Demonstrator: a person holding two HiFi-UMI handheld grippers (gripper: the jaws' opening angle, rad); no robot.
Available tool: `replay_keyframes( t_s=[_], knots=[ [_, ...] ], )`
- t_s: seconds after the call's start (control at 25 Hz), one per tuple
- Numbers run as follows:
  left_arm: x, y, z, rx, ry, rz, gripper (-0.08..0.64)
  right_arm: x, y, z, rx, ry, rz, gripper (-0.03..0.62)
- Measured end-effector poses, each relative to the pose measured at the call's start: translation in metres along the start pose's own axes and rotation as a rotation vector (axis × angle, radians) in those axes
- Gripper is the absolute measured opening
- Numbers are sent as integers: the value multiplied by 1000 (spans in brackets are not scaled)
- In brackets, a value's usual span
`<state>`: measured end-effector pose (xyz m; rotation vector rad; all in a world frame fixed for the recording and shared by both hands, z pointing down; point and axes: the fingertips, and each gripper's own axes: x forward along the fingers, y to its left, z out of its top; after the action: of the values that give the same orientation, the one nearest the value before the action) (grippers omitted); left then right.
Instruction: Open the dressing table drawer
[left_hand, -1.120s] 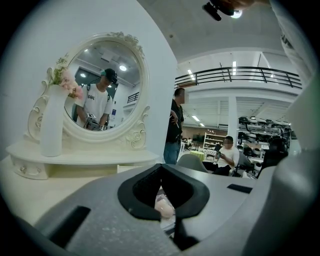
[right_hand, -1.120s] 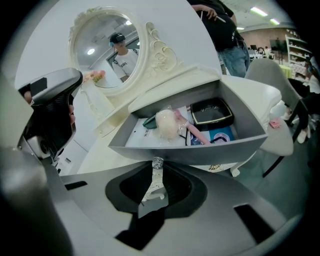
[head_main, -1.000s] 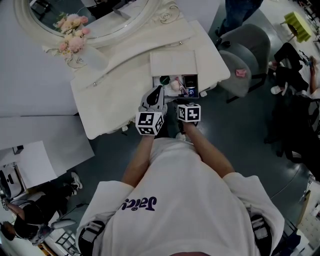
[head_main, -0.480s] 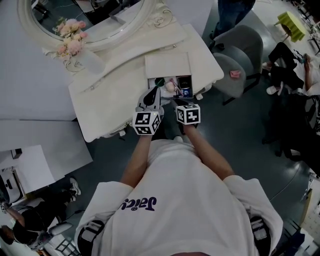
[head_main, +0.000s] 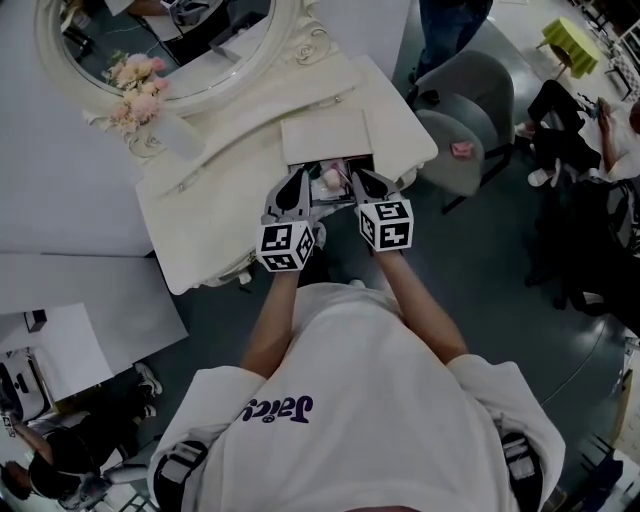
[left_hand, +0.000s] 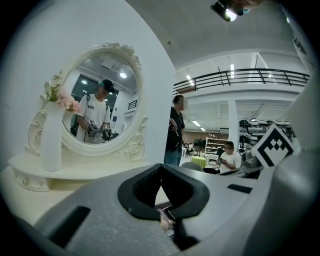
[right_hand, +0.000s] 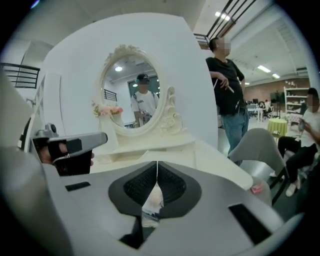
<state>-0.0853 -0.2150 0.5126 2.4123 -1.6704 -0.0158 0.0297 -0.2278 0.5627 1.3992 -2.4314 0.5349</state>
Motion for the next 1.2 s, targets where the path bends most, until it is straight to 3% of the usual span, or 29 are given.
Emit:
replay_keyframes(
  t_s=[0.2, 0.44, 0.8, 1.2],
  knots=[
    [3, -15, 28, 27, -52, -31, 14, -22, 0, 57, -39, -153, -31, 12],
    [6, -26, 57, 46, -100, -58, 14, -38, 9, 98, -109, -254, -64, 11],
    [13, -27, 70, 80, -124, -82, 14, -38, 8, 115, -128, -297, -84, 11],
    [23, -28, 67, 75, -110, -105, 14, -29, 2, 114, -104, -280, -95, 11]
  ],
)
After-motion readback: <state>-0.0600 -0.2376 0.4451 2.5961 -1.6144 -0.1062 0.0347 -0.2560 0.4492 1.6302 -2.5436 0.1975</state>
